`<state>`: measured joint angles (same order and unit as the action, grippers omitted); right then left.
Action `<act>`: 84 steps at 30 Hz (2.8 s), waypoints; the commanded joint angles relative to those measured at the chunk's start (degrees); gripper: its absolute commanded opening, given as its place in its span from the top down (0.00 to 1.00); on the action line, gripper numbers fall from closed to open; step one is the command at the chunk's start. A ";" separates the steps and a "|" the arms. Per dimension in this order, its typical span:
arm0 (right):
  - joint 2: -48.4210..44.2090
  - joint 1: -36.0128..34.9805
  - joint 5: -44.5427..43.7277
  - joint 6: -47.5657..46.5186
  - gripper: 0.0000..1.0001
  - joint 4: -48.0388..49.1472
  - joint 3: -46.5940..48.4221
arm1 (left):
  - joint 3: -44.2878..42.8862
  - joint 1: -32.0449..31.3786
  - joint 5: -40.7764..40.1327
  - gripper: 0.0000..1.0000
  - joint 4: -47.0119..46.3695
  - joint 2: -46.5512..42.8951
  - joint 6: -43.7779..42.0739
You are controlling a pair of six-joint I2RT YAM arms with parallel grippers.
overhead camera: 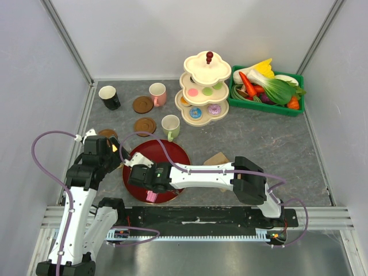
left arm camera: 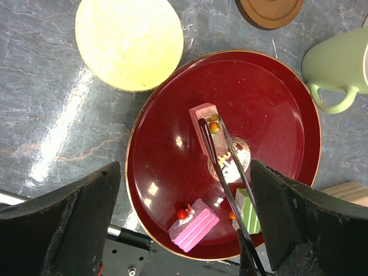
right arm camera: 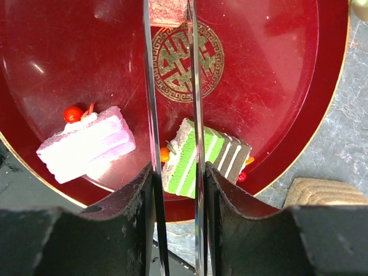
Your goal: Serve the afternoon tea
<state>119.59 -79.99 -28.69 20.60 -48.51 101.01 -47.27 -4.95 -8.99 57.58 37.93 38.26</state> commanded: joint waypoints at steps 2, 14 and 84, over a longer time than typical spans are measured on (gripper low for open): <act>-2.42 1.15 -6.02 2.86 0.60 -1.06 0.77 | -1.16 -0.32 0.64 0.01 1.04 -0.67 0.94; -15.96 4.57 -9.89 8.13 0.62 -1.58 -9.95 | -1.16 -0.23 1.35 0.01 0.60 -1.28 0.50; -9.37 45.27 5.66 -19.63 0.41 -1.59 31.35 | -14.87 -0.23 15.06 0.01 -13.20 2.23 -11.19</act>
<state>114.13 -34.81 -20.73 1.83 -51.33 129.56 -62.17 -5.02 5.04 46.15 40.77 28.60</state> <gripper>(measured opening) 0.586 0.993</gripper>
